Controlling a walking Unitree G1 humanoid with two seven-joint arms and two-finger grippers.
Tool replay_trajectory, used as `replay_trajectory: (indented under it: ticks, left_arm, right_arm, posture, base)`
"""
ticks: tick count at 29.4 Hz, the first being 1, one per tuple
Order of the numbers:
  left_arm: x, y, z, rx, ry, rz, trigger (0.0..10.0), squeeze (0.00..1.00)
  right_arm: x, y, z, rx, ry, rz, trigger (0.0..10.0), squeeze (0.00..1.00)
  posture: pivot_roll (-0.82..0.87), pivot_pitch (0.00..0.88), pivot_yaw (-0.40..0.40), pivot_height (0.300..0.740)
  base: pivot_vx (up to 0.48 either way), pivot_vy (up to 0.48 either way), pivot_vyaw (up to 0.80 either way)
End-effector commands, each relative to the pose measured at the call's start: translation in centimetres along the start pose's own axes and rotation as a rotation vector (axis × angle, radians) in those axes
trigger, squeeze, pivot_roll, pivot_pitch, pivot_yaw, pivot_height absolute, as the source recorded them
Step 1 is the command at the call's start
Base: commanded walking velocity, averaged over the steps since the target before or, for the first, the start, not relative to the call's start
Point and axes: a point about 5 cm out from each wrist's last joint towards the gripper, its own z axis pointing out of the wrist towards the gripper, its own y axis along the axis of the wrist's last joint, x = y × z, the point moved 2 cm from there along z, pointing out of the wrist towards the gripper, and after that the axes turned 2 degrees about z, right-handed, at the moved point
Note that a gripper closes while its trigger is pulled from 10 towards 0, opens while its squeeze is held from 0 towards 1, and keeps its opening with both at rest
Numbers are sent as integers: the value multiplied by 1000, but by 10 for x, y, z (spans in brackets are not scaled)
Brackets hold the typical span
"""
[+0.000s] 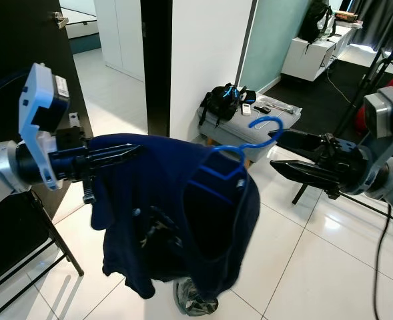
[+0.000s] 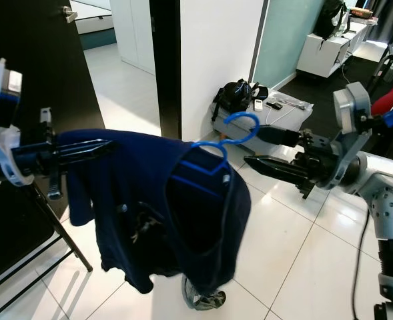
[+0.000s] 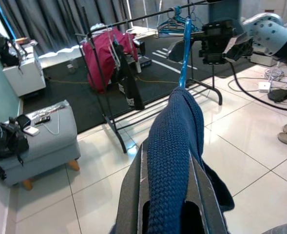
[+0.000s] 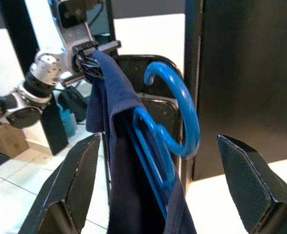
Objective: Hang hanger
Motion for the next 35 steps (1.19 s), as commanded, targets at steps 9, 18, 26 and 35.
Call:
replay_trajectory:
  ticks: [9, 18, 26, 35]
  left_arm:
    - [-10, 8, 13, -55, -72, 1, 10000, 0]
    - [-11, 11, 13, -65, -76, 2, 10000, 0]
    - [-7, 11, 8, -63, -58, -5, 10000, 0]
    - [-10, -1, -4, -26, -67, -104, 10000, 859]
  right_arm:
    - [1, 4, 24, -101, 62, 16, 0, 0]
    - [0, 6, 25, -149, 44, 30, 0, 0]
    - [2, 9, 21, -164, 50, 34, 0, 0]
    - [1, 14, 18, -152, 50, 26, 0, 0]
  posture:
    - [10, 0, -63, 740]
    - [13, 0, -59, 740]
    - [14, 0, -59, 740]
    - [13, 0, -57, 740]
  base:
    - [0, 0, 0]
    - [0, 0, 0]
    - [0, 0, 0]
    - [0, 0, 0]
